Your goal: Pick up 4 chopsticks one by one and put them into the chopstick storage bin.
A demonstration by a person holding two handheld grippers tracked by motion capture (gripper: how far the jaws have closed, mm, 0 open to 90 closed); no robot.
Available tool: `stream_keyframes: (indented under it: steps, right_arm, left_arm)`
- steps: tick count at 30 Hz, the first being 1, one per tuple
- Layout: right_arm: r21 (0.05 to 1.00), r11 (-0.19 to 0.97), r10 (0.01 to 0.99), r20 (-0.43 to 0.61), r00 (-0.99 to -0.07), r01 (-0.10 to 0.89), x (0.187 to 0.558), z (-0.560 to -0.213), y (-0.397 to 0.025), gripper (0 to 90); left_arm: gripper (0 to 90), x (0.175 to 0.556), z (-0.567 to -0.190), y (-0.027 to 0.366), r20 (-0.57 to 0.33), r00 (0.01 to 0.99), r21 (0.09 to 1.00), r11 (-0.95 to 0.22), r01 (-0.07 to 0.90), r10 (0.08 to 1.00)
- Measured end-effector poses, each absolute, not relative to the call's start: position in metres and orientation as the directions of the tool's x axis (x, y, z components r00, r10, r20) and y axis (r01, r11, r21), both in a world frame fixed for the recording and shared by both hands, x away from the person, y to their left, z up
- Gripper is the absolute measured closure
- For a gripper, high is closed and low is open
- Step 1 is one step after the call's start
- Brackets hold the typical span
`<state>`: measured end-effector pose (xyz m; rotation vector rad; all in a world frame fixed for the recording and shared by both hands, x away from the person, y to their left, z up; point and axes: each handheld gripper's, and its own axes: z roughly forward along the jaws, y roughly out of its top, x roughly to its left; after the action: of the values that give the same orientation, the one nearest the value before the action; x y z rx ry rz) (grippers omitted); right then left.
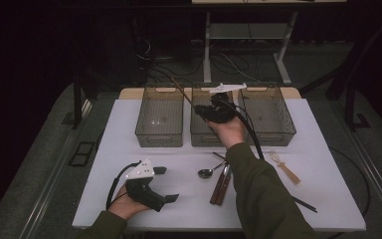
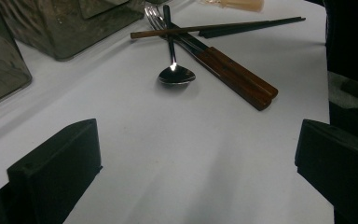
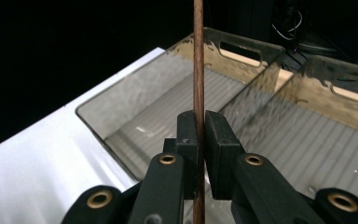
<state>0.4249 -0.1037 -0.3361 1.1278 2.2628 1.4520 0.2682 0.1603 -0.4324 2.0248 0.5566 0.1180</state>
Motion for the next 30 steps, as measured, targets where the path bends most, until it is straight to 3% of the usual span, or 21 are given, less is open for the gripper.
stream_keyframes:
  steps: [30]
  right_arm:
    - [0.846,0.209,0.712,0.213,-0.669,0.491,0.476,-0.350,-0.004,84.3]
  left_arm:
    - [0.0,0.270,-0.432,0.164,-0.152,0.891,0.856,-0.393,0.335,0.429]
